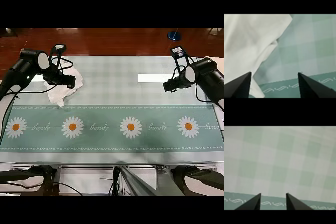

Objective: Fold the shirts.

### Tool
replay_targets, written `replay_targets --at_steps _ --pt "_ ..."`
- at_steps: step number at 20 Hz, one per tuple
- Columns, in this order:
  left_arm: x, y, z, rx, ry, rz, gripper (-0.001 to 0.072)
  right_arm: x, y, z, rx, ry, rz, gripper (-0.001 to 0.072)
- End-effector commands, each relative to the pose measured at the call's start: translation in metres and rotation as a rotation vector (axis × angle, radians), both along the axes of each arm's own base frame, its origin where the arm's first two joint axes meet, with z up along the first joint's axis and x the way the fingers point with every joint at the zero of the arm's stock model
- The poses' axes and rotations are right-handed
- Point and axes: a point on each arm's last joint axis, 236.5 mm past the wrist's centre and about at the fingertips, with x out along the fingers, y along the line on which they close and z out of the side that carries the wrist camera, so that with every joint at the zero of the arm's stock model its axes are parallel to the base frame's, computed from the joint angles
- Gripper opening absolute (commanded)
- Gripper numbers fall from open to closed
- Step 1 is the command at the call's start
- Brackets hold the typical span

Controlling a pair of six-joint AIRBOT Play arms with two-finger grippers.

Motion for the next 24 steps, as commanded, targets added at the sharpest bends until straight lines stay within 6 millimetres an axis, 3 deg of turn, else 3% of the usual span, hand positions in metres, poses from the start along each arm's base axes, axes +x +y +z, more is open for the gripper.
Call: replay_targets --at_steps 1,21,24 --pt "0.0 0.0 0.0 0.001 0.0 -0.001 0.072 0.0 0.0 0.0 0.0 0.0 0.001 0.0407" --pt "0.0 -0.001 0.0 -0.003 -0.001 -0.002 0.072 0.002 0.001 0.001 0.002 -0.008 0.003 0.0407" --pt "0.015 0.006 0.003 0.027 -0.06 -0.02 0.072 0.007 0.003 0.003 0.007 -0.031 0.012 0.0406"
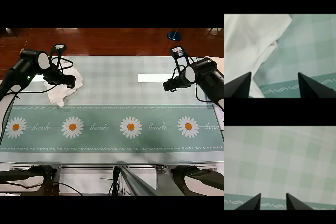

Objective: Fold the shirts.

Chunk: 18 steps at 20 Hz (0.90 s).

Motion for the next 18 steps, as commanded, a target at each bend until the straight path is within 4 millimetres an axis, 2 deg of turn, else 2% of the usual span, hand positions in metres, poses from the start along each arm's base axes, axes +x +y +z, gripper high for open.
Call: replay_targets --at_steps 1,3,4,6,7,9,12,15,18 --pt "0.02 0.009 0.007 0.029 -0.087 -0.026 0.072 0.005 0.003 0.003 0.006 -0.025 0.009 0.0407" --pt "0.043 0.019 0.019 0.065 -0.189 -0.072 0.072 0.009 0.004 0.004 0.01 -0.041 0.015 0.0406" --pt "0.061 0.025 0.031 0.076 -0.277 -0.08 0.072 0.009 0.004 0.004 0.01 -0.042 0.016 0.0406" --pt "0.093 0.039 0.052 0.061 -0.432 -0.046 0.072 0.009 0.004 0.004 0.01 -0.042 0.016 0.0406" --pt "0.101 0.048 0.054 0.056 -0.462 -0.02 0.072 0.009 0.004 0.004 0.01 -0.042 0.016 0.0406" --pt "0.103 0.07 0.036 0.037 -0.425 0.065 0.072 0.009 0.004 0.004 0.011 -0.042 0.015 0.0406" --pt "0.088 0.088 -0.009 0.03 -0.276 0.119 0.072 0.009 0.004 0.004 0.011 -0.042 0.015 0.0406" --pt "0.063 0.082 -0.054 0.022 -0.103 0.068 0.072 0.009 0.004 0.004 0.012 -0.041 0.014 0.0407" --pt "0.048 0.071 -0.085 -0.017 -0.002 0.056 0.071 0.008 0.005 0.003 0.018 -0.036 0.012 0.0406"
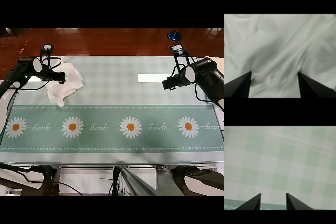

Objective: Fold the shirts.

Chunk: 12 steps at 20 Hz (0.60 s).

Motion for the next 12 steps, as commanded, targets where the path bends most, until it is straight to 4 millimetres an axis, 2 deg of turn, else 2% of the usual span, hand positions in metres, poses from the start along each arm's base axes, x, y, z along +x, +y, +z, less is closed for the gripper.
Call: replay_targets --at_steps 1,2,3,4,6,8,9,10,11,12 --pt "-0.022 -0.008 -0.037 -0.043 0.139 -0.016 0.0489 -0.002 0.001 -0.001 0.003 0.008 -0.002 0.0406" --pt "-0.022 -0.008 -0.037 -0.042 0.142 -0.016 0.0137 -0.004 0.0 -0.002 0.001 0.016 -0.005 0.0406" --pt "-0.02 -0.008 -0.034 -0.043 0.133 -0.015 0.0029 -0.006 -0.001 -0.003 -0.003 0.027 -0.008 0.0406" --pt "-0.014 -0.008 -0.023 -0.042 0.115 -0.018 0.0029 -0.009 -0.002 -0.004 -0.006 0.039 -0.012 0.0406" --pt "0.007 -0.009 0.022 -0.044 0.038 -0.021 0.0028 -0.016 -0.007 -0.006 -0.025 0.072 -0.017 0.0406" --pt "0.037 -0.012 0.105 -0.049 -0.14 -0.028 0.0028 -0.025 -0.013 -0.009 -0.067 0.121 0.007 0.0405" --pt "0.046 -0.015 0.154 -0.051 -0.243 -0.035 0.0028 -0.03 -0.018 -0.009 -0.093 0.146 0.011 0.0406" --pt "0.05 -0.02 0.212 -0.066 -0.359 -0.033 0.0028 -0.037 -0.026 -0.01 -0.129 0.179 0.009 0.0405" --pt "0.046 -0.028 0.267 -0.093 -0.468 -0.036 0.0028 -0.045 -0.035 -0.009 -0.169 0.212 -0.002 0.0406" --pt "0.037 -0.038 0.313 -0.116 -0.558 -0.055 0.0028 -0.052 -0.045 -0.007 -0.209 0.242 -0.014 0.0405"
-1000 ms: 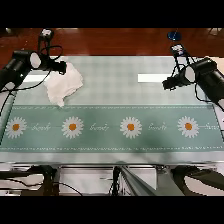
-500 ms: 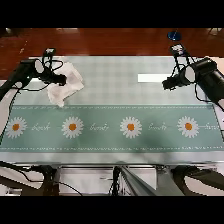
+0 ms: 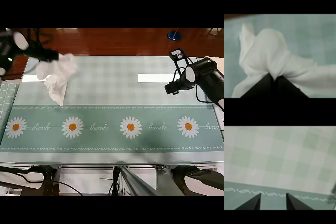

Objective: Fold the shirts.

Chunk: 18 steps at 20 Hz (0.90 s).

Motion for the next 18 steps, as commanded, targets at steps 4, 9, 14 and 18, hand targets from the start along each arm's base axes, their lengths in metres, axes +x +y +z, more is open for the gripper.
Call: replay_targets --at_steps 4,9,14,18 --pt "-0.079 -0.057 0.254 -0.093 -0.493 -0.113 0.0028 -0.047 -0.054 0.011 -0.241 0.195 -0.063 0.0405" --pt "-0.145 -0.116 0.293 -0.134 -0.545 -0.272 0.0028 -0.069 -0.067 0.02 -0.296 0.265 -0.111 0.0406" --pt "-0.16 -0.181 0.261 -0.151 -0.441 -0.422 0.0028 -0.077 -0.077 0.049 -0.302 0.199 -0.141 0.0405" --pt "-0.175 -0.243 0.262 -0.197 -0.469 -0.546 0.0028 -0.092 -0.105 0.073 -0.251 0.127 -0.247 0.0405"
